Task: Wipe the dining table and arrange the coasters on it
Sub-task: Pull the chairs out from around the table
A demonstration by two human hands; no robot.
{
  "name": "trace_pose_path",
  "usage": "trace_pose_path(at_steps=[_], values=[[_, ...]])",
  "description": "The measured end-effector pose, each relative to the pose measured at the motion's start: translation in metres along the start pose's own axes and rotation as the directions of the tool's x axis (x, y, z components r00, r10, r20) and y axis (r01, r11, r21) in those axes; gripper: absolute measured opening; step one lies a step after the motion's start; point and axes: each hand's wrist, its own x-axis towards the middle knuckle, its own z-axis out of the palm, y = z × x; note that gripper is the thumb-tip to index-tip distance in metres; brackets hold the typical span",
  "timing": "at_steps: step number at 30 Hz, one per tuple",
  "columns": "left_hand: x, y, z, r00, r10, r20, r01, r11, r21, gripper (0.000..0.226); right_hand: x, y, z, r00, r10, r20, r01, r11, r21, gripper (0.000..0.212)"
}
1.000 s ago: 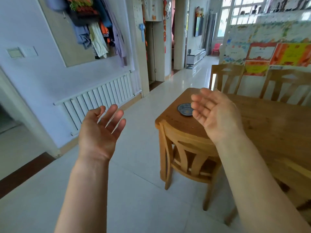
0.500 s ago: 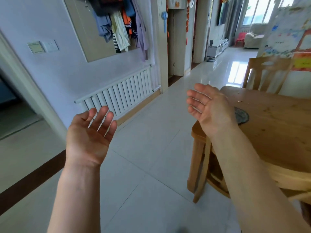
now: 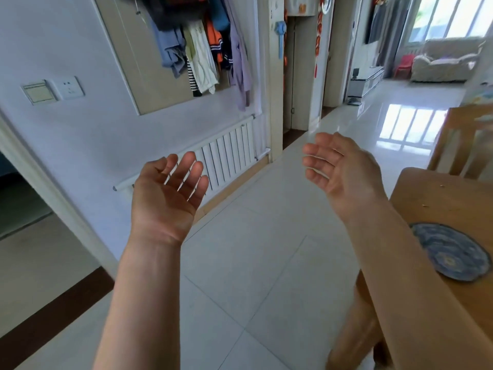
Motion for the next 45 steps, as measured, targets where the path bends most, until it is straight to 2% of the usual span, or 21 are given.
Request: trace_pose_path(at_steps=[6, 13, 22, 29, 35, 40, 45], values=[[0.112, -0.014, 0.02, 1.0, -0.014, -0.008, 0.014, 1.0, 0.006, 0.016, 0.103, 0.015, 0.01, 0.998, -0.029, -0.048, 0.025, 0.996, -0.086, 0.021], [0.267, -0.046, 0.074, 0.992, -0.079, 0.1, 0.069, 0.993, 0.098, 0.016, 0.241, 0.039, 0.017, 0.981, -0.094, -0.171, 0.079, 0.992, -0.093, 0.013], [0.469, -0.07, 0.177, 0.953, -0.203, 0.224, 0.175, 0.975, 0.139, 0.018, 0.43, 0.037, 0.04, 0.937, -0.162, -0.309, 0.143, 0.986, -0.083, 0.017], [0.578, -0.156, 0.259, 0.881, -0.356, 0.313, 0.29, 0.927, 0.239, 0.028, 0.542, 0.021, -0.015, 0.875, -0.212, -0.435, 0.209, 0.976, -0.054, 0.017], [0.656, -0.25, 0.366, 0.804, -0.441, 0.398, 0.35, 0.893, 0.281, 0.024, 0.642, -0.01, -0.093, 0.805, -0.232, -0.546, 0.216, 0.972, -0.096, 0.02], [0.707, -0.31, 0.466, 0.771, -0.448, 0.452, 0.353, 0.892, 0.283, 0.028, 0.733, -0.06, -0.153, 0.774, -0.279, -0.569, 0.244, 0.96, -0.139, 0.019], [0.756, -0.369, 0.537, 0.753, -0.472, 0.459, 0.358, 0.879, 0.316, 0.033, 0.815, -0.096, -0.209, 0.738, -0.303, -0.603, 0.273, 0.951, -0.143, 0.017]])
